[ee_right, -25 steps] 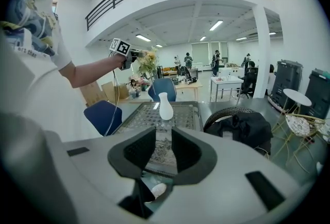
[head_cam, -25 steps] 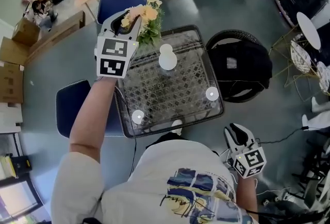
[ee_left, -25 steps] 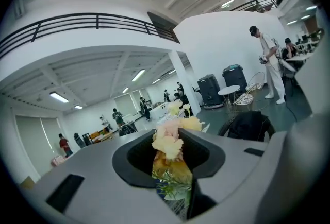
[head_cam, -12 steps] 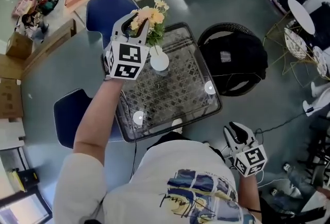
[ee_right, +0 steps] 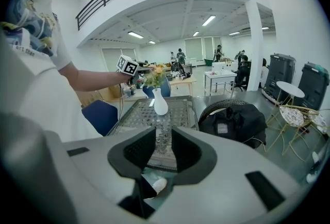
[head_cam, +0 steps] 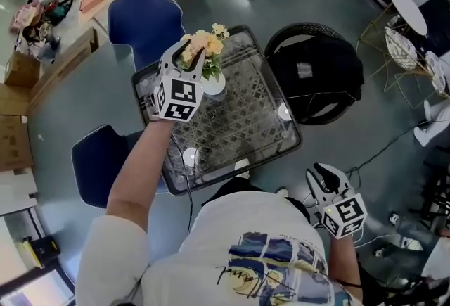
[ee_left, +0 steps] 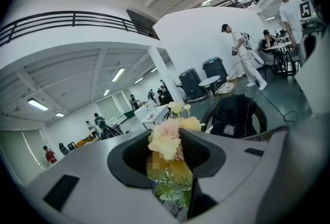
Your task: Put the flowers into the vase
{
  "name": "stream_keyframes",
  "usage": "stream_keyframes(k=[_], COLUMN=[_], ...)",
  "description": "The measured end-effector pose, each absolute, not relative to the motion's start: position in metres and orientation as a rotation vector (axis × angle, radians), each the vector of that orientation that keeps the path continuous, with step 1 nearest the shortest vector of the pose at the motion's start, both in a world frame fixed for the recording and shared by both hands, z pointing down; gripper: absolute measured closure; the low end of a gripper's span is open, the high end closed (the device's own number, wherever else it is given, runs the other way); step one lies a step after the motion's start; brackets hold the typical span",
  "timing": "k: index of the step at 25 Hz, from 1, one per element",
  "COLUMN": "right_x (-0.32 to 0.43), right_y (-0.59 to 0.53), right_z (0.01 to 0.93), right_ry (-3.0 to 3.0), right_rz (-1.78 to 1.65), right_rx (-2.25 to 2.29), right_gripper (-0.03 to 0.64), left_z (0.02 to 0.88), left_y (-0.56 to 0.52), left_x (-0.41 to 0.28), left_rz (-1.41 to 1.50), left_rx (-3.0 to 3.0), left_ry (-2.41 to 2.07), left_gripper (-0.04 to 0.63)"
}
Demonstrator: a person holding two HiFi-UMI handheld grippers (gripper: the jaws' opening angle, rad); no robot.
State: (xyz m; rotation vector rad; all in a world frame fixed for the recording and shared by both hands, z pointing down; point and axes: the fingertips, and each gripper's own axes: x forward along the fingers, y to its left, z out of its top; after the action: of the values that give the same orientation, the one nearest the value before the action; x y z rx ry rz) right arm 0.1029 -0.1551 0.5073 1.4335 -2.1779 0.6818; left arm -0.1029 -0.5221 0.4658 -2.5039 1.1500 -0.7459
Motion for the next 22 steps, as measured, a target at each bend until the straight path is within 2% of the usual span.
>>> stream_keyframes(k=[4, 10, 22], right_x=[0.105, 0.112, 0.13], right_y=[-0.157, -0.158, -0.147], right_z=[0.507, 0.507, 0.502], right_ry=[-2.177, -2.186, -2.305], right_rz=[0.692, 0.689, 0.622], right_rx=[1.438, 1.425, 1.302], right_gripper=[0.528, 0.528, 0.528], left_z=[0.492, 0.488, 0.425], left_y=[-0.52, -0.518, -0.456], left_x=[-0.106, -0.106, -0.105], left_rz=[-0.821, -0.815, -0.708], left_rx=[-2.563, -2.597, -2.495], left_ry=[1.157, 1.188, 1.303], left_gripper=[0.426, 0.371, 0.35])
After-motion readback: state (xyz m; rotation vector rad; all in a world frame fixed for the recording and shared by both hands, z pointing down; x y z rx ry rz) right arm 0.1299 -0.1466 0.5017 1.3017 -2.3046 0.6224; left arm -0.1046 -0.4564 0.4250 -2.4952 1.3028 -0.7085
